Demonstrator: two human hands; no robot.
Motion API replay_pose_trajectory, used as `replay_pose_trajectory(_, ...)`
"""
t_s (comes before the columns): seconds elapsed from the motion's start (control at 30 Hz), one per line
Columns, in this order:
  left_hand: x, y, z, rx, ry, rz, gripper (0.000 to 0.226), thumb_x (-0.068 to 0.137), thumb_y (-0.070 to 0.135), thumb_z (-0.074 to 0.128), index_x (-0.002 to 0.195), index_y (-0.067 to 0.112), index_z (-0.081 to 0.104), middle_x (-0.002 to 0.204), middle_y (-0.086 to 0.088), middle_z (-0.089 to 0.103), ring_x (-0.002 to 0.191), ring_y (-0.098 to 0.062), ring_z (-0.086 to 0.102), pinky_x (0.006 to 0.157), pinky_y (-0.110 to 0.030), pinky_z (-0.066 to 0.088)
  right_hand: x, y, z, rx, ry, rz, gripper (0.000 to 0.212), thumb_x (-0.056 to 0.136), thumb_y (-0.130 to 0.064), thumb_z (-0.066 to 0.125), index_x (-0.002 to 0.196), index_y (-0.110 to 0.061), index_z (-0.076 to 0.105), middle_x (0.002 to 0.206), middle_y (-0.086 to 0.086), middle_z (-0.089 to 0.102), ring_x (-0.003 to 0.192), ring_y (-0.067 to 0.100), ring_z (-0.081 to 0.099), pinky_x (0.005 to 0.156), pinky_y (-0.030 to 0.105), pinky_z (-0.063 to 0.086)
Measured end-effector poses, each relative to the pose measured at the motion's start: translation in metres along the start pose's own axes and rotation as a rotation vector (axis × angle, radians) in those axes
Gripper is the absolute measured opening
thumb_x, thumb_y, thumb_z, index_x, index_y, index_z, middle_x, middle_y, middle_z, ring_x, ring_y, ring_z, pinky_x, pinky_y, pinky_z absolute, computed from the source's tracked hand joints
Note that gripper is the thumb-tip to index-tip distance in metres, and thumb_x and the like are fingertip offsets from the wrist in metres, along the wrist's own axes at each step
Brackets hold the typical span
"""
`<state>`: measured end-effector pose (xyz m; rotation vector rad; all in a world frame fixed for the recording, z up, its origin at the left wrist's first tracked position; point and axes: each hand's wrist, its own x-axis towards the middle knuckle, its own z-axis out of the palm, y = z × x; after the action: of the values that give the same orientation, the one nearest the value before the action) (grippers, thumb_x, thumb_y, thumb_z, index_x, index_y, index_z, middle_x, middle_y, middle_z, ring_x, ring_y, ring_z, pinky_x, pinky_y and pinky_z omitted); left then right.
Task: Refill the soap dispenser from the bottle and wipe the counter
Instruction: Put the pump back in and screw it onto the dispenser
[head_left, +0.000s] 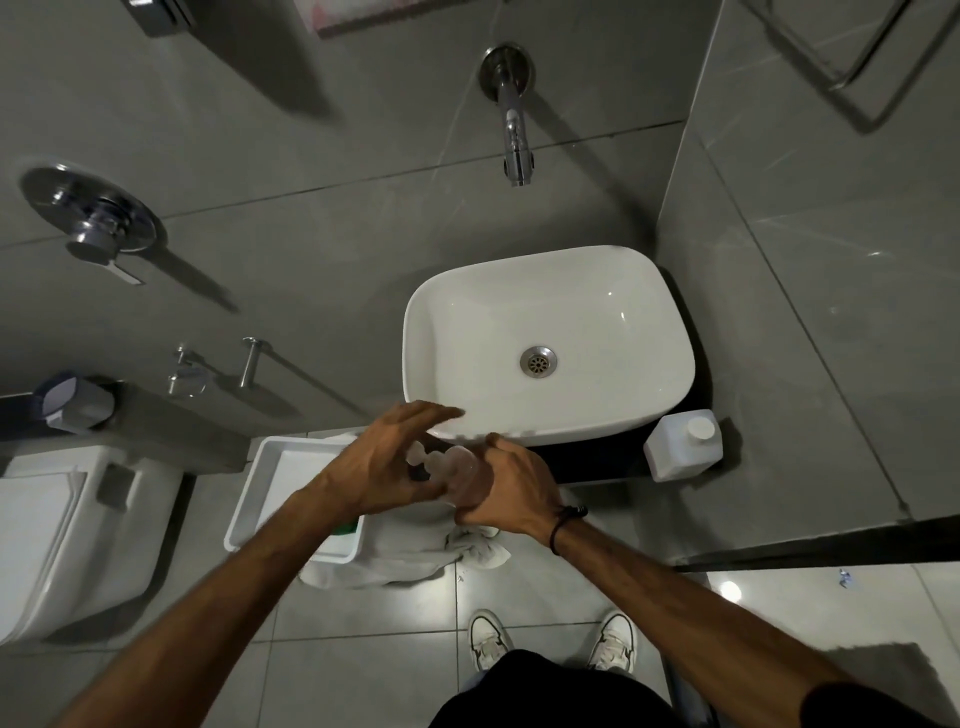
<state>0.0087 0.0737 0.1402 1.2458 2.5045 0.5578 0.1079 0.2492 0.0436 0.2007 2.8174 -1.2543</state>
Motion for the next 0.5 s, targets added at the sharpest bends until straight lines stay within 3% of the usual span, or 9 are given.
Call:
replay_pose_trajectory(0.03,-0.002,0.001,0.0,-0.053,0.042,-0.103,0.066,0.073,0.052,0.076,0.131,0.025,0.06,0.114,0.008,0.07,0.097,-0.006,0.065,0.084,-0.023,0.055,0.0,-0.002,-0.002,-0.017,0.001,-0.007,0.071,0.046,-0.063,0.079,0.104,-0.024,0.069,0.099,-0.012,0.063,0.084,0.009,0.06,0.071,0.027,0.054)
replay_pose_trajectory(0.1,-0.002,0.005,0.003,-0.041,0.096,-0.264,0.048,0.075,0.057,0.074,0.105,0.02,0.069,0.08,0.011,0.07,0.069,-0.002,0.064,0.064,-0.012,0.048,0.001,-0.005,-0.005,-0.035,0.024,-0.02,0.061,0.045,-0.058,0.082,0.095,-0.025,0.067,0.09,-0.014,0.057,0.076,0.008,0.053,0.063,0.024,0.045)
replay_pose_trajectory(0.13,-0.002,0.008,0.006,0.004,0.1,-0.32,0.037,0.076,0.052,0.076,0.088,0.018,0.069,0.064,0.012,0.063,0.058,-0.001,0.059,0.054,-0.008,0.04,0.001,-0.006,-0.006,-0.048,0.04,-0.029,0.059,0.044,-0.057,0.081,0.091,-0.026,0.065,0.086,-0.014,0.055,0.073,0.008,0.051,0.061,0.023,0.041)
replay_pose_trajectory(0.2,-0.002,0.01,0.012,0.003,0.103,-0.355,0.027,0.078,0.037,0.079,0.066,0.018,0.064,0.05,0.014,0.051,0.049,-0.003,0.054,0.049,-0.012,0.038,0.001,-0.007,-0.006,-0.089,0.053,-0.051,0.058,0.041,-0.059,0.08,0.087,-0.026,0.064,0.083,-0.013,0.051,0.071,0.011,0.051,0.059,0.024,0.04)
replay_pose_trajectory(0.27,-0.003,0.007,0.015,-0.044,0.094,-0.278,0.024,0.078,0.027,0.08,0.063,0.014,0.065,0.052,0.009,0.056,0.057,-0.005,0.057,0.048,-0.011,0.036,0.0,-0.006,-0.004,-0.094,0.05,-0.047,0.058,0.04,-0.058,0.081,0.084,-0.024,0.064,0.082,-0.011,0.054,0.071,0.013,0.055,0.06,0.027,0.045)
replay_pose_trajectory(0.33,-0.005,0.003,0.015,-0.019,0.042,-0.094,0.007,0.073,0.016,0.078,0.074,0.011,0.073,0.067,0.002,0.065,0.061,-0.008,0.055,0.055,-0.01,0.035,-0.002,-0.003,-0.002,-0.08,0.047,-0.028,0.059,0.04,-0.056,0.084,0.083,-0.02,0.063,0.082,-0.008,0.06,0.072,0.015,0.059,0.062,0.031,0.051)
replay_pose_trajectory(0.43,-0.004,-0.004,0.017,0.019,-0.059,0.068,0.027,0.067,-0.004,0.073,0.088,0.013,0.075,0.087,-0.002,0.067,0.072,-0.017,0.063,0.064,-0.024,0.049,-0.005,-0.002,0.001,-0.074,0.032,0.031,0.068,0.039,-0.059,0.082,0.092,-0.02,0.061,0.087,-0.007,0.066,0.077,0.015,0.063,0.066,0.03,0.054)
replay_pose_trajectory(0.5,-0.004,-0.003,0.017,0.01,-0.063,0.087,0.037,0.07,0.0,0.073,0.104,0.015,0.073,0.094,0.0,0.068,0.079,-0.017,0.066,0.069,-0.027,0.053,-0.006,-0.002,0.001,-0.066,0.026,0.045,0.066,0.041,-0.059,0.082,0.092,-0.022,0.064,0.087,-0.009,0.065,0.077,0.014,0.063,0.066,0.028,0.052)
